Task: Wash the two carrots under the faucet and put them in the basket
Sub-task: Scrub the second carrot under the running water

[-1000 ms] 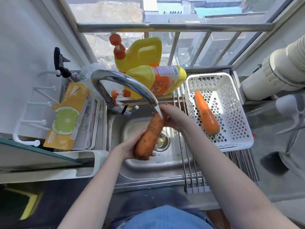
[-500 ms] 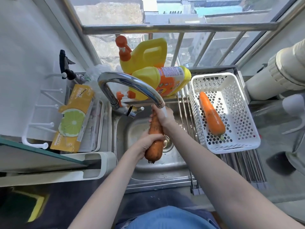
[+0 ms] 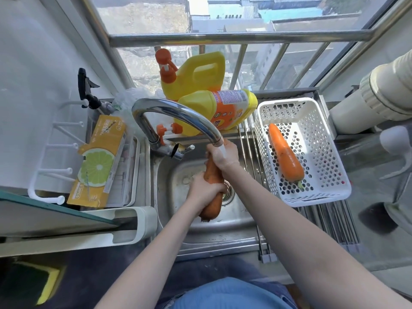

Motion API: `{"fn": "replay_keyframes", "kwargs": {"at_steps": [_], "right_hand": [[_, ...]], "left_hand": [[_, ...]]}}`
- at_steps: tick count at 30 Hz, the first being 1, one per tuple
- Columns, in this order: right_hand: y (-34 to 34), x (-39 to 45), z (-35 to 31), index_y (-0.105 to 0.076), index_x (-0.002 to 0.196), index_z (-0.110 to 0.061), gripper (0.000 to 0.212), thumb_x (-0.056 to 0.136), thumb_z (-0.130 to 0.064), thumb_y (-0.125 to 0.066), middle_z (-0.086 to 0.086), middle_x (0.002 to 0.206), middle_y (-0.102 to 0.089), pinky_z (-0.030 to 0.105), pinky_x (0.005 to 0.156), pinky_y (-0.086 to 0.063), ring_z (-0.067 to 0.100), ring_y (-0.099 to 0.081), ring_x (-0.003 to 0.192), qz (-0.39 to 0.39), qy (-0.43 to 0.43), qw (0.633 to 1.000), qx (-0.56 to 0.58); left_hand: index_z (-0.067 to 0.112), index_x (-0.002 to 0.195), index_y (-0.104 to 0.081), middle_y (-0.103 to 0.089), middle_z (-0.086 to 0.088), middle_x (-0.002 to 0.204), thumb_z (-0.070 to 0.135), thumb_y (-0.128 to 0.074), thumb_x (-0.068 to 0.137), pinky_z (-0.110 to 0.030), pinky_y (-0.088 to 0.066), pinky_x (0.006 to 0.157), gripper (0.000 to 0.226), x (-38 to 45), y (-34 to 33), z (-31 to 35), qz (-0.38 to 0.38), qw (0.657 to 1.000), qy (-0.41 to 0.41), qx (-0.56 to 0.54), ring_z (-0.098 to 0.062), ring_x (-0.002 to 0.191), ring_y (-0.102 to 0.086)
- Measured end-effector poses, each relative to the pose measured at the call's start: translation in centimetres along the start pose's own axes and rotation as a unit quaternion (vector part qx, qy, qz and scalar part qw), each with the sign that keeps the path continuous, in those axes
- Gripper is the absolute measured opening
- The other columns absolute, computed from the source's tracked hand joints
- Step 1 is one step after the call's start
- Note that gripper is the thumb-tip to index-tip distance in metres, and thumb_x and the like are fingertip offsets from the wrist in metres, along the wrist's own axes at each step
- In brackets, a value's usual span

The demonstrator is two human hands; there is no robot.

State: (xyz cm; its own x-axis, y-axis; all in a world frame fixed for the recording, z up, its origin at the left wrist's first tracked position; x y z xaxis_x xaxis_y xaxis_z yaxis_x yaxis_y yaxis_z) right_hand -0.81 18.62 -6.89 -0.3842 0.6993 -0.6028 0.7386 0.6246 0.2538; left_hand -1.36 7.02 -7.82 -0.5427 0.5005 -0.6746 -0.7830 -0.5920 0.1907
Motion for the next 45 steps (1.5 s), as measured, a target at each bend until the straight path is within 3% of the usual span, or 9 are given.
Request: {"fn": "replay_keyframes", "kwargs": {"at_steps": [5,11,16,20,24,28,36,40,45], "right_hand": [[0.3,-0.7,0.3,-0.057,0.072,-0.003,0.015,0.085,0.004,-0.059,0.01,0.055,-0.054,0.03,0.048,-0.051,0.021,-0.052,0.043,-0.14,-0.059,0.972,0.18],[-0.9,-1.3,0.8,-0.059,0.053,-0.012,0.048,0.098,-0.022,-0.047,0.001,0.046,-0.048,0.023,0.049,-0.049,0.015,-0.049,0.038,-0.232,-0.112,0.892,0.372],[-1.1,-1.8,0.7,-0.06,0.08,-0.007,0.066,0.094,-0.065,-0.031,0.008,0.061,-0.059,0.03,0.06,-0.055,0.02,-0.059,0.051,-0.26,-0.12,0.893,0.346],[-0.6,-1.0,1.2,-0.063,0.106,-0.003,0.078,0.097,-0.061,-0.012,0.014,0.086,-0.07,0.039,0.077,-0.058,0.026,-0.07,0.075,-0.262,-0.067,0.933,0.237],[0.2,-1.4,1.8,-0.051,0.13,-0.001,0.064,0.103,-0.049,-0.018,0.012,0.107,-0.068,0.034,0.083,-0.055,0.023,-0.068,0.097,-0.27,-0.033,0.936,0.222],[0.1,-1.6,2.5,-0.062,0.101,-0.007,0.029,0.102,-0.03,-0.044,0.01,0.098,-0.068,0.041,0.087,-0.055,0.022,-0.069,0.089,-0.228,-0.007,0.95,0.215],[-0.4,-1.3,3.1,-0.062,0.053,-0.011,0.047,0.098,-0.018,-0.051,0.01,0.069,-0.068,0.038,0.069,-0.055,0.022,-0.063,0.055,-0.119,-0.099,0.945,0.287],[-0.6,-0.7,3.8,-0.055,0.079,-0.009,0.042,0.105,-0.034,-0.035,0.008,0.072,-0.072,0.033,0.064,-0.053,0.025,-0.067,0.07,-0.058,-0.16,0.915,0.365],[0.4,-0.9,3.6,-0.063,0.094,-0.023,0.01,0.096,-0.017,-0.055,-0.001,0.089,-0.064,0.035,0.076,-0.047,0.014,-0.058,0.083,-0.131,-0.153,0.962,0.183]], "left_hand": [[0.005,0.086,-0.059,-0.062,-0.01,0.073,0.008,-0.071,0.049,-0.025,-0.051,0.054,0.039,-1.3,-0.5,0.1,-0.165,0.973,0.082,-0.136,-0.019,0.058,-0.061],[0.005,0.095,-0.056,-0.064,-0.007,0.077,0.015,-0.07,0.047,-0.031,-0.054,0.061,0.052,-2.0,0.4,-0.3,-0.339,0.908,0.128,-0.21,-0.021,0.065,-0.063],[0.002,0.102,-0.054,-0.065,-0.009,0.08,0.017,-0.072,0.043,-0.032,-0.053,0.064,0.063,-1.9,0.9,-1.2,-0.28,0.936,0.111,-0.181,-0.02,0.065,-0.064],[0.003,0.099,-0.054,-0.06,-0.014,0.083,0.009,-0.071,0.046,-0.028,-0.054,0.057,0.056,-2.1,1.4,-1.6,-0.201,0.967,0.066,-0.144,-0.019,0.063,-0.063],[0.01,0.094,-0.057,-0.063,-0.01,0.081,0.009,-0.07,0.05,-0.03,-0.054,0.063,0.046,-2.0,1.7,-2.0,-0.134,0.986,0.033,-0.092,-0.019,0.066,-0.062],[0.012,0.089,-0.061,-0.066,-0.006,0.081,0.017,-0.074,0.045,-0.038,-0.056,0.073,0.046,-1.2,1.9,-2.8,-0.082,0.996,0.019,-0.017,-0.021,0.072,-0.063],[0.013,0.085,-0.06,-0.065,-0.004,0.078,0.022,-0.076,0.042,-0.041,-0.055,0.074,0.046,-1.7,1.4,-3.7,-0.076,0.997,0.025,-0.007,-0.022,0.074,-0.063],[0.012,0.085,-0.062,-0.068,-0.007,0.08,0.025,-0.075,0.037,-0.044,-0.056,0.076,0.052,-1.7,1.6,-4.2,-0.071,0.997,0.024,-0.019,-0.025,0.076,-0.065],[0.011,0.085,-0.06,-0.065,-0.01,0.079,0.016,-0.073,0.046,-0.036,-0.054,0.067,0.041,-1.8,1.9,-4.9,-0.062,0.995,0.049,-0.059,-0.025,0.072,-0.063]]}}
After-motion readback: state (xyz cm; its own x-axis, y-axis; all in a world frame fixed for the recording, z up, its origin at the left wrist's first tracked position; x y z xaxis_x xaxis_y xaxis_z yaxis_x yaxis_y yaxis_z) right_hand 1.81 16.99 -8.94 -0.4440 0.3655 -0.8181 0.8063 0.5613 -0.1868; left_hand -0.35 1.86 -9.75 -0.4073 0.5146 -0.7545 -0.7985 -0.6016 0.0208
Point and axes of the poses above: each hand's wrist, its own x-axis towards the middle knuckle, its own y-axis out of the back of the hand, z = x × y, the point moved 5 cm from there along x, towards the middle knuckle
